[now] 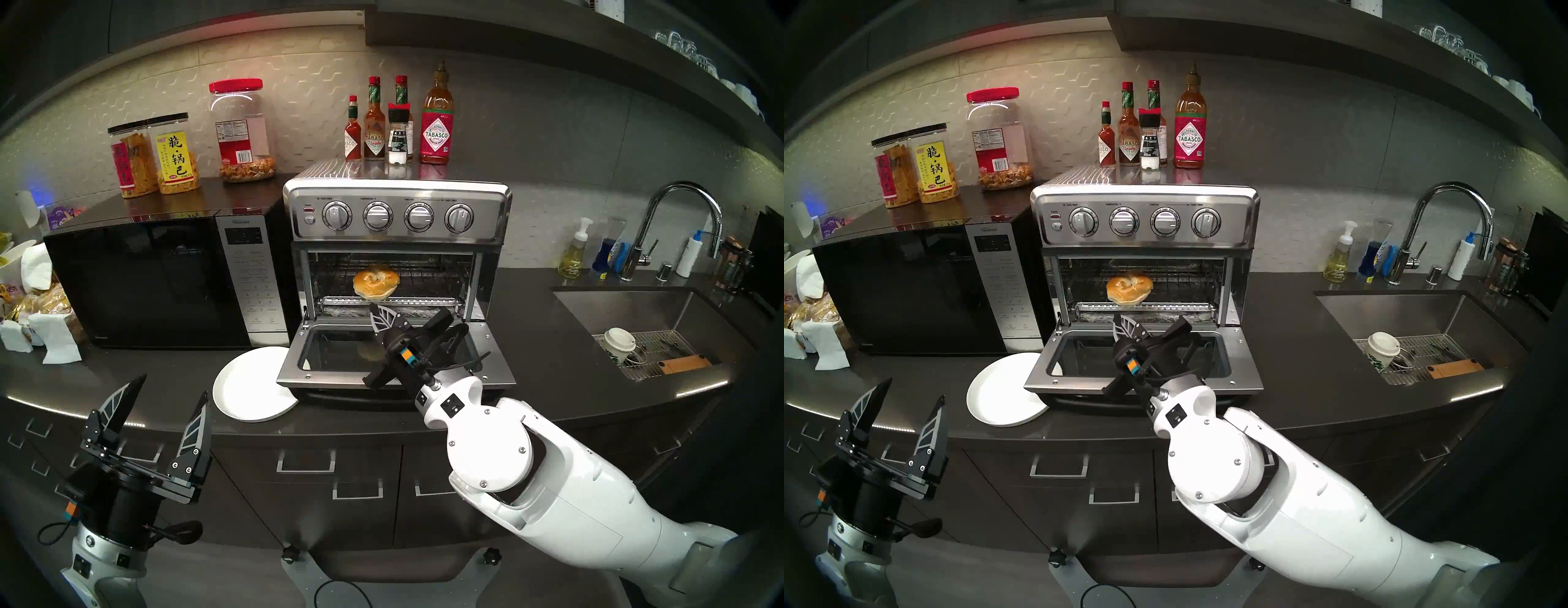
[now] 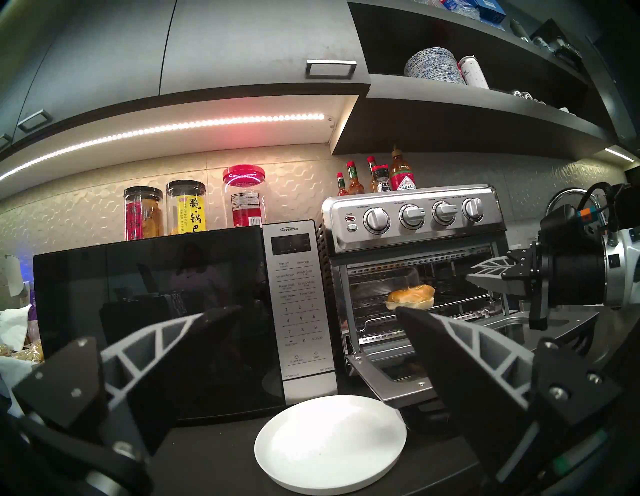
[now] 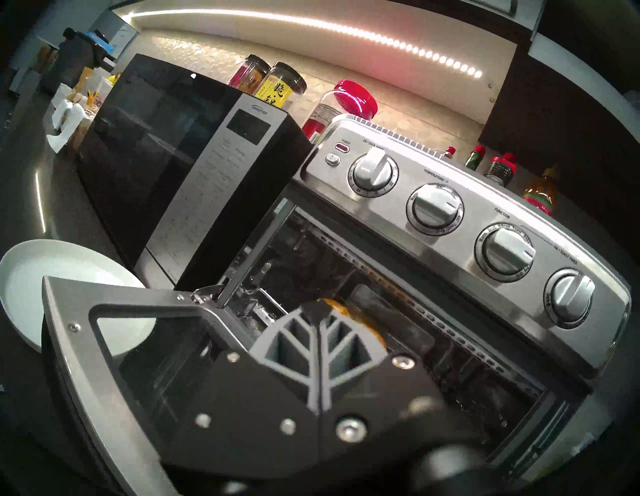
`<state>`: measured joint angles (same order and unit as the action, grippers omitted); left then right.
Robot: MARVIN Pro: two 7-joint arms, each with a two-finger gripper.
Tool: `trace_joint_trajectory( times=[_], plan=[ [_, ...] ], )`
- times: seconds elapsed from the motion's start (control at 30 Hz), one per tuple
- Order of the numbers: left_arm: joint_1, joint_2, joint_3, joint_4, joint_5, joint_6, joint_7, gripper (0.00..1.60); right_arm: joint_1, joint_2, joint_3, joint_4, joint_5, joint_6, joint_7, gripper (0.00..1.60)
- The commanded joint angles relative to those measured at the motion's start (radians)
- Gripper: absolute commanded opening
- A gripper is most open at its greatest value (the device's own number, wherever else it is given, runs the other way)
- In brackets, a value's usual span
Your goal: Open the oven and place the bagel inside on the rack
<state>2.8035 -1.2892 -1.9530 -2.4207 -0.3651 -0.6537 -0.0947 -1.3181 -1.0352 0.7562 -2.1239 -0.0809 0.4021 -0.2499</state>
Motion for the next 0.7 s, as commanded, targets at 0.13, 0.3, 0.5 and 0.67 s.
trace_joint_trajectory(
  times=[0.13, 0.3, 0.5, 0.67],
  plan=[
    [-0.001, -0.003, -0.002, -0.023, 0.000, -0.002, 0.001, 1.60, 0.017, -0.062, 0.004, 0.021, 0.029, 0.037, -0.008, 0.00],
    [-0.002, -0.004, -0.002, -0.023, 0.000, -0.002, 0.000, 1.60, 0.024, -0.088, 0.003, 0.037, 0.039, 0.043, -0.015, 0.00],
    [-0.002, -0.005, -0.002, -0.023, 0.000, -0.002, -0.002, 1.60, 0.039, -0.119, -0.002, 0.062, 0.043, 0.058, -0.020, 0.00],
    [-0.002, -0.005, -0.002, -0.023, 0.000, -0.002, -0.002, 1.60, 0.045, -0.150, -0.006, 0.093, 0.045, 0.064, -0.032, 0.00]
  ],
)
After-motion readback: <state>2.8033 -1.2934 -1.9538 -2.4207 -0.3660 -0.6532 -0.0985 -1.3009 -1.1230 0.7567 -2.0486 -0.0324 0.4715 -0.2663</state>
